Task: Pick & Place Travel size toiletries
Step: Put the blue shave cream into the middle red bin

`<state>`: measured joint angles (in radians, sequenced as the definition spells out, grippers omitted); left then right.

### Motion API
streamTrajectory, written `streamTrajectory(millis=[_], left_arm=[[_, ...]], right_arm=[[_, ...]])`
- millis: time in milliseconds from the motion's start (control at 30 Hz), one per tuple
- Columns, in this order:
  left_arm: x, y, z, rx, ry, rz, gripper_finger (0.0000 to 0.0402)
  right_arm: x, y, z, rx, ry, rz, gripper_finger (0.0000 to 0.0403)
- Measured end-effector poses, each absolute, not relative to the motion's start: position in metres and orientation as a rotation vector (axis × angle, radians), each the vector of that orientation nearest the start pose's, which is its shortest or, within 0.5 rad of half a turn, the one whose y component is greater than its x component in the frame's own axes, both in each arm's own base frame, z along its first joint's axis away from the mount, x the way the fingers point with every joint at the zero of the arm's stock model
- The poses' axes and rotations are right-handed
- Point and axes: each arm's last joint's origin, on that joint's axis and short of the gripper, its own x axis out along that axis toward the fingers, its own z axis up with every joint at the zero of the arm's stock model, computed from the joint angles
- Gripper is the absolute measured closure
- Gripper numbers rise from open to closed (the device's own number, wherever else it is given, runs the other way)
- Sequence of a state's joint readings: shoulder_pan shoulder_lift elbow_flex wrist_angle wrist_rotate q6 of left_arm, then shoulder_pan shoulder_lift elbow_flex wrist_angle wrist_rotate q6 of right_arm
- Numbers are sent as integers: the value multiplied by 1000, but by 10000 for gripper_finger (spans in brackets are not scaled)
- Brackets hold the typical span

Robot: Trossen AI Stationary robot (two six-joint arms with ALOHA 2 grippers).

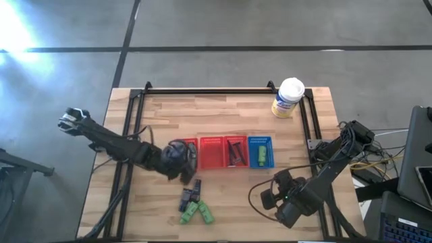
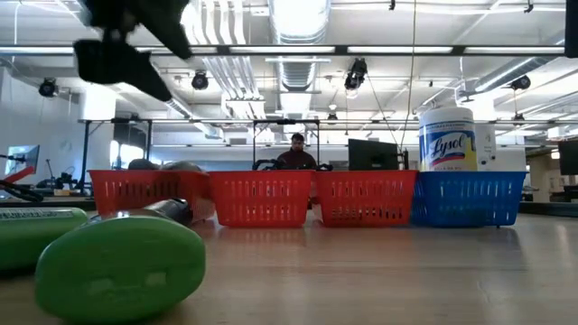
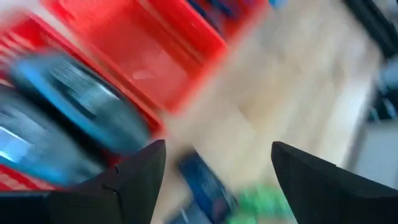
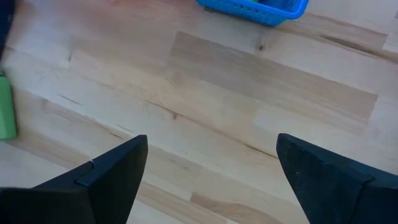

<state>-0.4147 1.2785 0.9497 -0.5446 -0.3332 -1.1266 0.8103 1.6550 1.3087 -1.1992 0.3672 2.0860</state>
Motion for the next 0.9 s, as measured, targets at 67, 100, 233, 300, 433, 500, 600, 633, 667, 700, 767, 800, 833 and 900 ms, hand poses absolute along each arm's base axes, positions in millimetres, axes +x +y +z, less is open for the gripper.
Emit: streamTrajectory(millis=[67,100,233,300,433,500,600,633,667,700,767,800,833,900], left_arm=[[237,-104,261,-733,802,318,106],[236,-109,260,-727,821,300,106],[232,-128,251,-729,907,226,106],[232,-139,242,-719,978,194,106],[236,-163,224,-696,1077,184,106],[240,-174,212,-690,1128,226,106],[247,-182,197,-701,1209,373,106],[249,-185,195,-705,1230,418,106],[252,-187,192,-712,1248,451,106],[255,-190,191,-711,1256,471,106],[263,-197,192,-733,1251,473,106],[266,-200,193,-741,1247,473,106],[270,-202,195,-747,1244,473,106],[274,-206,196,-750,1246,480,106]], right_arm=[[212,206,245,911,960,-945,51],[213,206,245,907,963,-939,52],[215,205,245,914,962,-927,61],[217,206,245,925,959,-914,66],[220,205,245,937,956,-902,71],[221,204,245,937,955,-904,70],[223,202,245,923,961,-900,63],[223,202,245,920,963,-897,61],[224,201,245,916,966,-893,58],[224,201,245,910,971,-890,55],[224,201,245,902,976,-882,51],[224,201,245,900,978,-880,50],[224,201,245,898,980,-878,49],[224,201,245,897,982,-876,50]])
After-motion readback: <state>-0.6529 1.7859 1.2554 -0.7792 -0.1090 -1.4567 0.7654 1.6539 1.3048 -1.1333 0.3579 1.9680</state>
